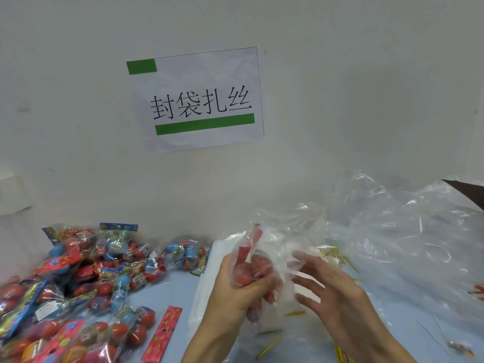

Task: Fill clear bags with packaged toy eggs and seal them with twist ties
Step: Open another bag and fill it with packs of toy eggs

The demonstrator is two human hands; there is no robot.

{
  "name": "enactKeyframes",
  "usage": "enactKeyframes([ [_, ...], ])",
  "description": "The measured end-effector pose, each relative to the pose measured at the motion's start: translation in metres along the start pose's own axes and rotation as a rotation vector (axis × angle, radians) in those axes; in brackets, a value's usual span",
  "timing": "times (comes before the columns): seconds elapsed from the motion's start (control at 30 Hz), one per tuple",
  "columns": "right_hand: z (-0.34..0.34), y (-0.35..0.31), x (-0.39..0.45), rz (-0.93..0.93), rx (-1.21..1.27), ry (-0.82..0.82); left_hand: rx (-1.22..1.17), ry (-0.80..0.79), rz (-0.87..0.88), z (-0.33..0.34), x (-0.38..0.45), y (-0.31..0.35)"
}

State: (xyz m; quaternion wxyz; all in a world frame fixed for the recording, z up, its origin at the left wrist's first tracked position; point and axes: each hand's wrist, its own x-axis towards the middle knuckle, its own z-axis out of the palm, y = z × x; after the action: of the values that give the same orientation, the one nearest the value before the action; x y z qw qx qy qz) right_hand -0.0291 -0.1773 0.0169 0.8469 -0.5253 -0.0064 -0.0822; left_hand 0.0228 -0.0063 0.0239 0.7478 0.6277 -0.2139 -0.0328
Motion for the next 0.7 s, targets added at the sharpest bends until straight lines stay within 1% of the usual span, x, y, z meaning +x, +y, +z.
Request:
enactKeyframes([
  [0.1,0.000,0.003,0.001,-0.024,-0.353,0.109,-0.137,0.058,0.020,-0.003,0.002,-0.004],
  [0.13,0.001,0.004,0.001,-0.036,-0.431,0.120,-0.163,0.078,0.021,-0.005,0.002,-0.006],
  [0.2,0.004,0.007,0.000,-0.049,-0.502,0.077,-0.193,0.084,0.007,-0.007,0.003,-0.008],
  [0.27,0.006,0.010,0.000,-0.055,-0.561,0.038,-0.159,0.083,0.006,-0.008,0.001,-0.009],
  [0.37,0.006,0.012,0.000,-0.095,-0.651,0.027,-0.067,0.168,0.014,-0.011,0.001,-0.011],
  [0.43,0.006,0.012,-0.001,-0.120,-0.695,0.009,-0.047,0.183,0.007,-0.012,0.002,-0.014],
  [0.5,0.006,0.013,-0.002,-0.127,-0.724,-0.020,-0.016,0.156,-0.012,-0.013,0.002,-0.016],
  [0.57,0.006,0.012,-0.001,-0.115,-0.697,-0.021,-0.013,0.140,-0.016,-0.014,0.001,-0.016],
  [0.7,0.000,0.009,0.005,-0.074,-0.505,0.127,-0.066,0.112,0.011,-0.020,0.001,-0.012],
])
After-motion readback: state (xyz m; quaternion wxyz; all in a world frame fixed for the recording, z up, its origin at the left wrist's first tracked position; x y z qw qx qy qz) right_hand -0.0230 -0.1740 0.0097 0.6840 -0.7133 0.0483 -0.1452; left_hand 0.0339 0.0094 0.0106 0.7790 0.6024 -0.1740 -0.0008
